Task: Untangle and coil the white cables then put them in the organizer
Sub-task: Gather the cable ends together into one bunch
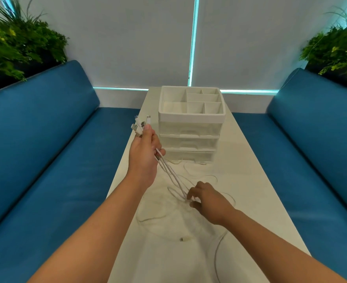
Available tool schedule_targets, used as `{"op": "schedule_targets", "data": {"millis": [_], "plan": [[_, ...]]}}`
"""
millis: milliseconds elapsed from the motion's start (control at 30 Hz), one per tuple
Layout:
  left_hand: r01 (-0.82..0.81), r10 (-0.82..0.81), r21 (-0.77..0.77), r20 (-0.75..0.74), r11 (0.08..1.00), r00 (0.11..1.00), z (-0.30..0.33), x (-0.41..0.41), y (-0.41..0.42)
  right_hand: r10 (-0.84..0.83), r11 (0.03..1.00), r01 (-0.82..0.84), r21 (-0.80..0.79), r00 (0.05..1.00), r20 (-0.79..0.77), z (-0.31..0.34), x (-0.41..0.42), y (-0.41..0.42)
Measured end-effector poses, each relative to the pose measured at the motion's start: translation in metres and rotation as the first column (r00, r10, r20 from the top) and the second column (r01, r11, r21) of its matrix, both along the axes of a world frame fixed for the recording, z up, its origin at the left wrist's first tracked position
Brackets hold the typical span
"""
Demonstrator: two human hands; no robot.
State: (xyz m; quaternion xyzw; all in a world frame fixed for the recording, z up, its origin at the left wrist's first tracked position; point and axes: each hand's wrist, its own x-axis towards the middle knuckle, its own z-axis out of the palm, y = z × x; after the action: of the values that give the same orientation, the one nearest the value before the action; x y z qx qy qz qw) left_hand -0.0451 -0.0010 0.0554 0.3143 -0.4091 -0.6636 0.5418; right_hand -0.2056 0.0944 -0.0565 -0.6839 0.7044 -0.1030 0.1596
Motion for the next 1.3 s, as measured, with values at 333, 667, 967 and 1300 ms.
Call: {"op": "schedule_targets", "data": {"millis": [333, 667, 967, 1300], "plan": [[0.006, 0.013, -0.078, 0.238, 0.997, 0.971, -0.027, -0.001, 0.003, -0.176, 0.982, 0.097, 0.163, 0.786, 0.593, 0.039, 0.001, -0.002], [0.117, -0.115, -0.010, 0.073, 0.993, 0.991, -0.017, -0.011, 0.012, -0.316, 0.942, 0.147, 0.303, 0.697, 0.643, 0.018, 0.028, -0.009], [0.064, -0.062, 0.028, -0.044, 0.998, 0.997, -0.010, 0.002, 0.005, -0.126, 0.987, 0.113, 0.110, 0.985, 0.116, -0.001, 0.017, -0.013], [0.141, -0.119, -0.089, 0.222, 0.986, 0.968, -0.006, -0.004, 0.007, -0.199, 0.960, 0.171, 0.222, 0.973, 0.113, 0.060, -0.006, -0.014]]}}
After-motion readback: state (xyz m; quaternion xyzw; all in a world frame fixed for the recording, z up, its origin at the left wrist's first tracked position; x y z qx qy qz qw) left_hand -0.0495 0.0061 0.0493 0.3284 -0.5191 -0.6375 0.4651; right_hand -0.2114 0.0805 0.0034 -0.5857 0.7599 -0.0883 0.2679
